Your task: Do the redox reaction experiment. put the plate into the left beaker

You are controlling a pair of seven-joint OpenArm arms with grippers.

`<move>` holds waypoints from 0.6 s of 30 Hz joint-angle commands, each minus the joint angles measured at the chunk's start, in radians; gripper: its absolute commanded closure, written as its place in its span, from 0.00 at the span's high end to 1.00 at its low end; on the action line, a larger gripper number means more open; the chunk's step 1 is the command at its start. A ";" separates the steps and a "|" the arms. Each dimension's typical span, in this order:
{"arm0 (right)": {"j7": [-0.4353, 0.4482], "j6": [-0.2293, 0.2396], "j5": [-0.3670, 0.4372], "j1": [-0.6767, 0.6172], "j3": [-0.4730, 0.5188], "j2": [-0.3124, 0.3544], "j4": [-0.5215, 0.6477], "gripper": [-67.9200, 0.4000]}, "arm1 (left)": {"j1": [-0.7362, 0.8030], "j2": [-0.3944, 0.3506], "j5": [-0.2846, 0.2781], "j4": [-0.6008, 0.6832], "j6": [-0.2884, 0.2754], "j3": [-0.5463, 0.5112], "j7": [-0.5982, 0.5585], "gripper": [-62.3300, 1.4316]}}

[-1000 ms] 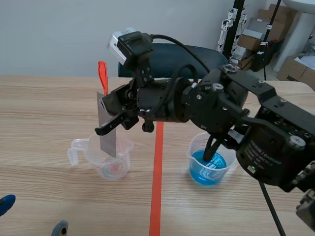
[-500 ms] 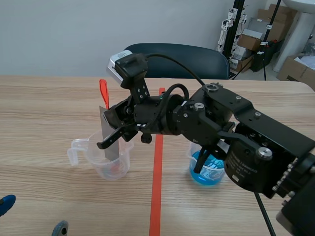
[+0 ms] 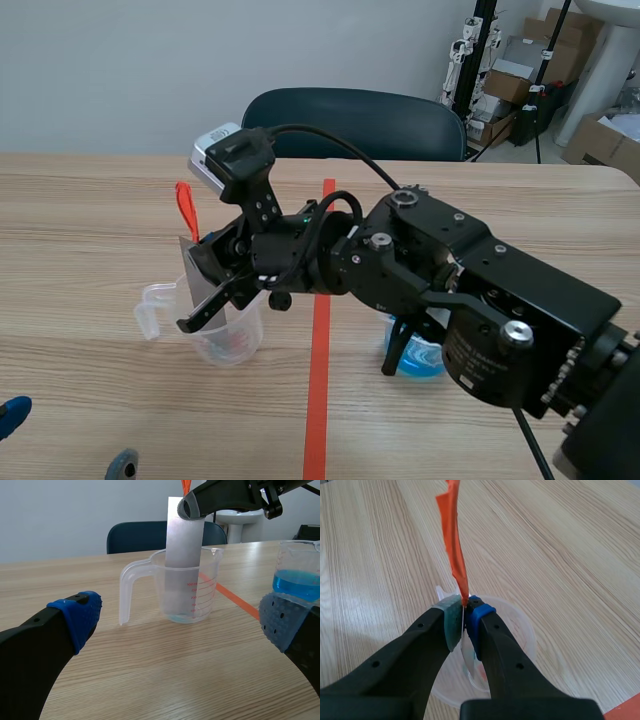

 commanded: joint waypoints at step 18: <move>0.165 -0.026 -0.003 0.014 -0.003 0.060 0.013 0.97 | 0.000 -0.001 -0.007 0.012 0.002 -0.003 -0.046 1.00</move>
